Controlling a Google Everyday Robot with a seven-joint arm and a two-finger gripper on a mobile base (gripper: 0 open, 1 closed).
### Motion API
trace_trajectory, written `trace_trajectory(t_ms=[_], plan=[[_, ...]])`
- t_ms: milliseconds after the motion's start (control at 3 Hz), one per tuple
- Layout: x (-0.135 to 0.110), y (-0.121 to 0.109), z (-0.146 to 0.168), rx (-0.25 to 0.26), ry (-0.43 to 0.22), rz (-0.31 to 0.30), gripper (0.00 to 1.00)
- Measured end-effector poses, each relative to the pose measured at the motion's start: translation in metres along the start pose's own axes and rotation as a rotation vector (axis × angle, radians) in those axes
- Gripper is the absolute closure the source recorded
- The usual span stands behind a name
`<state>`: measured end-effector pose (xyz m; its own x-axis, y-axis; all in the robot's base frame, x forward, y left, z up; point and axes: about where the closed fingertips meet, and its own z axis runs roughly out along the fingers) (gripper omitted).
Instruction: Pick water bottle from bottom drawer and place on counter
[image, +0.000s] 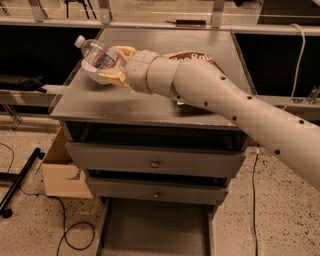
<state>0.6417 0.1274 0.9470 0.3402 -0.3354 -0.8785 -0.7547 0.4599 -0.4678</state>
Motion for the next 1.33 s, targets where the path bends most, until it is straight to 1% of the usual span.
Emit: trace_trajectory(t_ms=[333, 667, 1000, 1333], plan=[[0.030, -0.019, 0.008, 0.023, 0.076, 0.043, 1.00], [0.076, -0.042, 0.001, 0.053, 0.186, 0.069, 1.00], [0.076, -0.042, 0.001, 0.053, 0.186, 0.069, 1.00], [0.076, -0.042, 0.001, 0.053, 0.186, 0.069, 0.81]])
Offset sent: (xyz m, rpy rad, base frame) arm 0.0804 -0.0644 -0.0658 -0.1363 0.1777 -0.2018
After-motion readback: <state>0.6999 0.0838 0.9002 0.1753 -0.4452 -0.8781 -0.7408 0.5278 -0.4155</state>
